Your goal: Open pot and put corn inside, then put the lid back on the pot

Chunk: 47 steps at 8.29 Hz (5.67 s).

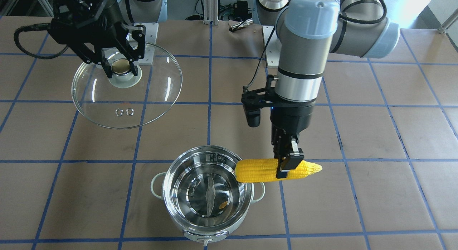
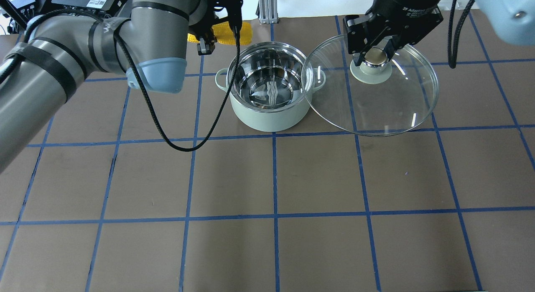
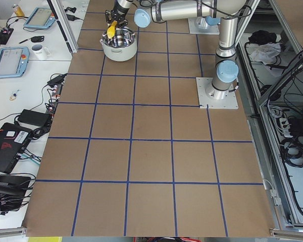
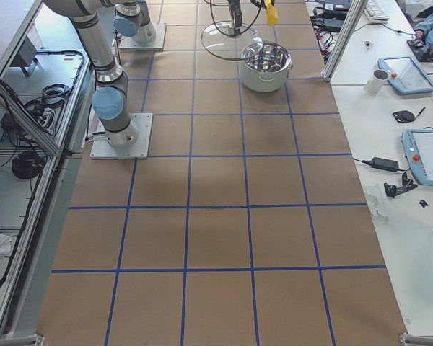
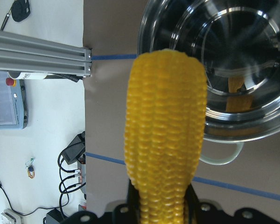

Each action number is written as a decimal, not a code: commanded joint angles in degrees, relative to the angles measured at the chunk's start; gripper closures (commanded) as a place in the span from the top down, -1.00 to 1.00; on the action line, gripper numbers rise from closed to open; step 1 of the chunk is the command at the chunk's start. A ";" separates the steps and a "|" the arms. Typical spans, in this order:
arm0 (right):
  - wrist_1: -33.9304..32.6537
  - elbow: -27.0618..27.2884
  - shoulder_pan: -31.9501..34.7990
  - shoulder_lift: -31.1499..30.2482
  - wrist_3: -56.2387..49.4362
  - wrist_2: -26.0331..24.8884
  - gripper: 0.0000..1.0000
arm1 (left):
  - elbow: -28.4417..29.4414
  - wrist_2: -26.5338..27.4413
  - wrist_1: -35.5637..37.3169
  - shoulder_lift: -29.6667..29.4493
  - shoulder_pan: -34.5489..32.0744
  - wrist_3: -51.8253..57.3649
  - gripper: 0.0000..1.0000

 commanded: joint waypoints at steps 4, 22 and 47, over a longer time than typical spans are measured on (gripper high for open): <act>0.58 0.78 -0.45 -0.66 -1.50 0.02 -0.33 | 0.09 -4.12 9.30 -10.37 -5.82 -3.02 -1.00; -0.20 0.26 -0.71 0.13 -1.86 -0.77 -0.33 | 0.26 -16.78 -16.09 3.41 18.60 -24.78 1.00; -27.54 -11.34 13.79 32.83 20.92 -3.32 -0.32 | -6.85 -5.71 -36.49 16.17 13.78 -73.51 1.00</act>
